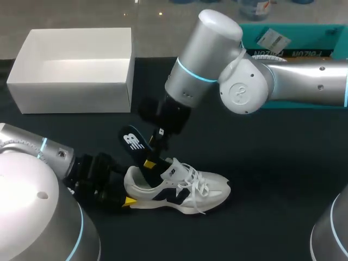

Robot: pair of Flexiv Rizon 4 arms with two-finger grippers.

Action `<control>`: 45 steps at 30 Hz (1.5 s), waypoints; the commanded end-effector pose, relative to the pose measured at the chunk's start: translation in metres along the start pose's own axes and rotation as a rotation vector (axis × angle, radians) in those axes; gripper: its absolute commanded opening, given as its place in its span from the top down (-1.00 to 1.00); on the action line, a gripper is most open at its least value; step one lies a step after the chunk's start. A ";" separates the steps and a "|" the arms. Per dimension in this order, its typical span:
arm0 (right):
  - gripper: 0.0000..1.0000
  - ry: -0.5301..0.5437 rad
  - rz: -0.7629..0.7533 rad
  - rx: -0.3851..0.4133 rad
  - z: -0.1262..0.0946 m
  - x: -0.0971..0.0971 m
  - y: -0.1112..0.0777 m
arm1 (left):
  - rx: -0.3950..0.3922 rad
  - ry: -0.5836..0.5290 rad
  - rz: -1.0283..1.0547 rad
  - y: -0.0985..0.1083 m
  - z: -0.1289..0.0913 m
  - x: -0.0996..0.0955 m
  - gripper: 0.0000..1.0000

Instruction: Take the shoe out of the shoebox, open the shoe tongue, remove and reinsert the insole, then place the shoe into the shoebox

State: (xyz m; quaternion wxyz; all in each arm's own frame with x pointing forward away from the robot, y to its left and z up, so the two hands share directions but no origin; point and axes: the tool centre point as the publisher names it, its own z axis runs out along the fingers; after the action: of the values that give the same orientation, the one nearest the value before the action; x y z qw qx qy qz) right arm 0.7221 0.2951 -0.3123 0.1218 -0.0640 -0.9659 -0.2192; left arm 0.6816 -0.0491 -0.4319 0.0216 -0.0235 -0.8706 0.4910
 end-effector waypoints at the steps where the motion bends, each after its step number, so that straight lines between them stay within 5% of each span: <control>1: 0.58 0.005 -0.008 -0.005 0.008 -0.001 0.003 | -0.003 0.002 0.000 0.014 0.012 -0.004 1.00; 2: 1.00 0.005 -0.009 -0.007 0.008 -0.001 0.004 | -0.003 0.002 0.000 0.014 0.012 -0.004 1.00; 24: 1.00 -0.055 -0.054 -0.016 -0.018 0.000 0.018 | -0.003 0.002 0.000 0.014 0.012 -0.004 1.00; 29: 1.00 -0.118 -0.060 -0.037 -0.045 -0.007 0.028 | -0.003 0.002 0.000 0.014 0.012 -0.004 1.00; 43: 1.00 -0.375 -0.086 -0.124 -0.168 -0.020 0.059 | -0.003 0.002 0.000 0.014 0.012 -0.004 1.00; 45: 1.00 -0.375 -0.086 -0.124 -0.168 -0.020 0.059 | -0.003 0.002 0.000 0.014 0.012 -0.004 1.00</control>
State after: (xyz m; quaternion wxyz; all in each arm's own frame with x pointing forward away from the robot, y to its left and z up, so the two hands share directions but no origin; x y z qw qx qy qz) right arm 0.7954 0.2916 -0.1694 -0.0607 -0.0651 -0.9588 -0.2698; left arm 0.6816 -0.0491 -0.4320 0.0216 -0.0235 -0.8706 0.4910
